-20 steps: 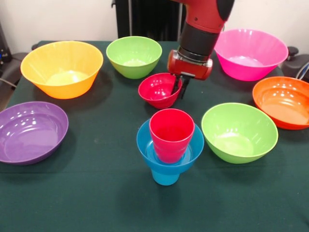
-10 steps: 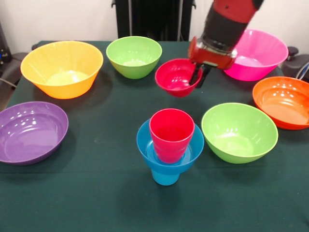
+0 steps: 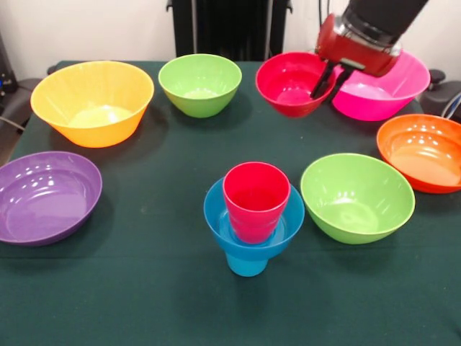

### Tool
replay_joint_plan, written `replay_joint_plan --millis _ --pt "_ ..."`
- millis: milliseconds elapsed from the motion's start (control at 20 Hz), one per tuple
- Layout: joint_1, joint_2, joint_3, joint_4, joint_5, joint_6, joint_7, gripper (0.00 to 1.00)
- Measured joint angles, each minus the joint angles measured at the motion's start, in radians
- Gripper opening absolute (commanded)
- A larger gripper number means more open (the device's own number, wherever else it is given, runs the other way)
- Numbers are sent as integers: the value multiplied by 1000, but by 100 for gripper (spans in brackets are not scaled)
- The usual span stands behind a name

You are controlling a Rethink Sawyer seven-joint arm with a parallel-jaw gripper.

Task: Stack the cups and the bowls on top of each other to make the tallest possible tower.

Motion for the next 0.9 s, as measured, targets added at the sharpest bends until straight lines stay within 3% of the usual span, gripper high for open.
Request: replay_joint_plan --millis 600,650,900 --pt "-46 44 -60 -363 -1 287 19 0" --pt "-63 57 -68 -428 1 333 19 0" --pt "-112 90 -86 -560 5 415 19 0"
